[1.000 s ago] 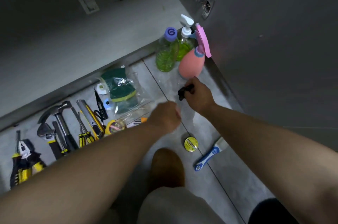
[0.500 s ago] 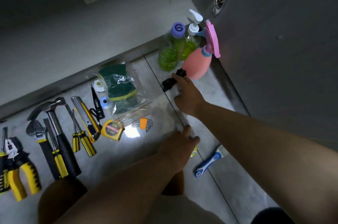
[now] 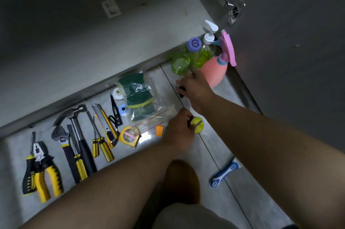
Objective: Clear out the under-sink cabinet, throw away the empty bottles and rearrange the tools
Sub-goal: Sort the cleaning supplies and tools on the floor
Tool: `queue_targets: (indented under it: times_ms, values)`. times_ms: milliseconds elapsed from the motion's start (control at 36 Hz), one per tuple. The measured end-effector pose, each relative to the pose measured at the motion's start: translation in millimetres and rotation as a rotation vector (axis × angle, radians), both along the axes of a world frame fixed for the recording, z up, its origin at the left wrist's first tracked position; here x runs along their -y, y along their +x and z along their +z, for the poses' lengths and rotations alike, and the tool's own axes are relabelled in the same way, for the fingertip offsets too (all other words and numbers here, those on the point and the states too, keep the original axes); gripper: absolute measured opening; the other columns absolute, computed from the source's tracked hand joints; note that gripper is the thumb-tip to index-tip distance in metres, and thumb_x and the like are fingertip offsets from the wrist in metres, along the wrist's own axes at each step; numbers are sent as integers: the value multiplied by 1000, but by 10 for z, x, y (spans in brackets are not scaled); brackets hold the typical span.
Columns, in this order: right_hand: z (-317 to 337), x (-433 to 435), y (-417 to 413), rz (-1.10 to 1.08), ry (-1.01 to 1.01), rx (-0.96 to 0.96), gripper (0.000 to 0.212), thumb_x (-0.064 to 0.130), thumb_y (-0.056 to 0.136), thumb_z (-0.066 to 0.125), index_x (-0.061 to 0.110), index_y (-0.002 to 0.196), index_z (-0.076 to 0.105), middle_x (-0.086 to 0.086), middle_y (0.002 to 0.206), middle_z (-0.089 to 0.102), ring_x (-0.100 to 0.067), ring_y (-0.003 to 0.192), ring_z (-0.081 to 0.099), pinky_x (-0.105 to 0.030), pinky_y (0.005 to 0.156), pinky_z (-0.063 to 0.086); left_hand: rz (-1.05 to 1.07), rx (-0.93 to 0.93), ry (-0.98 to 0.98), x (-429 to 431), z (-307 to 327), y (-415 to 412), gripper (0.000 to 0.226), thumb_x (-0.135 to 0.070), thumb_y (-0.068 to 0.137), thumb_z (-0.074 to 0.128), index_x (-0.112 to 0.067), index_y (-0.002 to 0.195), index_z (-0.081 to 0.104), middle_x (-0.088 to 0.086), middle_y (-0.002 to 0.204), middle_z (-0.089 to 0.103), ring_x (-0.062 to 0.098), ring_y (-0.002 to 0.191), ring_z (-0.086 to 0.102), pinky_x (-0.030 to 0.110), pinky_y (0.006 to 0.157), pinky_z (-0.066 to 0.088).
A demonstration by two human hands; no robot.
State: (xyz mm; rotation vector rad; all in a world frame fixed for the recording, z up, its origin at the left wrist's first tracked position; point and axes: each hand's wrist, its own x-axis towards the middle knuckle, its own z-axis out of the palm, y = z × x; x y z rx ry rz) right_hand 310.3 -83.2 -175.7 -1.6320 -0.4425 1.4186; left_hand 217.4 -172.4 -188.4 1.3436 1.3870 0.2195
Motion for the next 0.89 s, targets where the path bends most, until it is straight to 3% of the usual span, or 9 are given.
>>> queue_targets:
  times_ms: [111, 222, 389, 472, 528, 583, 694, 806, 889]
  values:
    - [-61, 202, 84, 88, -2, 412, 41, -2, 90, 53, 6, 130, 53, 6, 83, 56, -9, 72, 55, -10, 59, 45, 140, -20, -82, -200, -30, 13, 12, -21, 93, 65, -20, 99, 55, 11, 98, 72, 35, 95, 69, 46, 85, 56]
    - [-113, 415, 223, 246, -76, 724, 31, 14, 91, 56, 18, 121, 64, 13, 81, 56, -11, 82, 55, -24, 72, 40, 301, 76, -226, -325, -62, 62, 14, -8, 90, 65, -11, 103, 60, 17, 98, 70, 38, 91, 71, 56, 78, 61]
    - [-204, 708, 255, 229, -267, 324, 14, 24, 90, 62, 17, 97, 72, -6, 87, 72, -21, 76, 67, -34, 68, 54, 275, 86, -265, -436, -22, 114, 29, -3, 90, 56, -7, 115, 68, 22, 109, 71, 39, 101, 70, 52, 89, 59]
    - [-283, 747, 303, 58, -267, 290, 14, 23, 94, 60, 11, 100, 67, -9, 84, 72, -20, 71, 66, -31, 61, 53, 161, 0, -194, -531, 120, 136, 50, -8, 90, 57, -13, 140, 53, 16, 128, 63, 35, 113, 65, 36, 92, 54]
    - [-329, 729, 340, -49, -280, 306, 16, 23, 95, 60, 10, 103, 65, -11, 89, 72, -20, 73, 68, -28, 57, 53, 86, -77, -10, -640, 247, 147, 56, -13, 89, 63, -16, 141, 44, 13, 127, 60, 32, 113, 61, 30, 82, 47]
    - [-366, 698, 347, -122, -278, 246, 16, 20, 94, 61, 11, 107, 63, -12, 98, 73, -22, 81, 72, -27, 59, 54, 115, -55, 195, -777, 395, 134, 61, -14, 88, 68, -15, 141, 39, 16, 130, 56, 33, 117, 58, 35, 89, 49]
    - [-394, 605, 341, -193, -249, 144, 22, 8, 90, 65, 12, 112, 63, -15, 111, 71, -27, 93, 74, -38, 80, 62, 114, -112, 580, -1153, 598, 70, 80, -18, 82, 79, -30, 149, 37, 10, 141, 36, 28, 128, 47, 36, 93, 51]
    - [-373, 532, 365, -217, -270, 112, 31, 0, 91, 58, 12, 120, 59, -15, 101, 71, -21, 64, 74, -29, 56, 60, -77, -128, 543, -1541, 657, 61, 70, -33, 86, 77, -30, 148, 46, 10, 137, 43, 27, 128, 45, 34, 104, 44]
    - [-382, 483, 403, -273, -323, 126, 31, -3, 92, 53, 15, 117, 58, -16, 99, 67, -21, 58, 74, -28, 53, 59, -149, -125, 540, -1702, 654, 65, 51, -38, 87, 75, -27, 135, 60, 9, 127, 56, 27, 120, 53, 30, 101, 42]
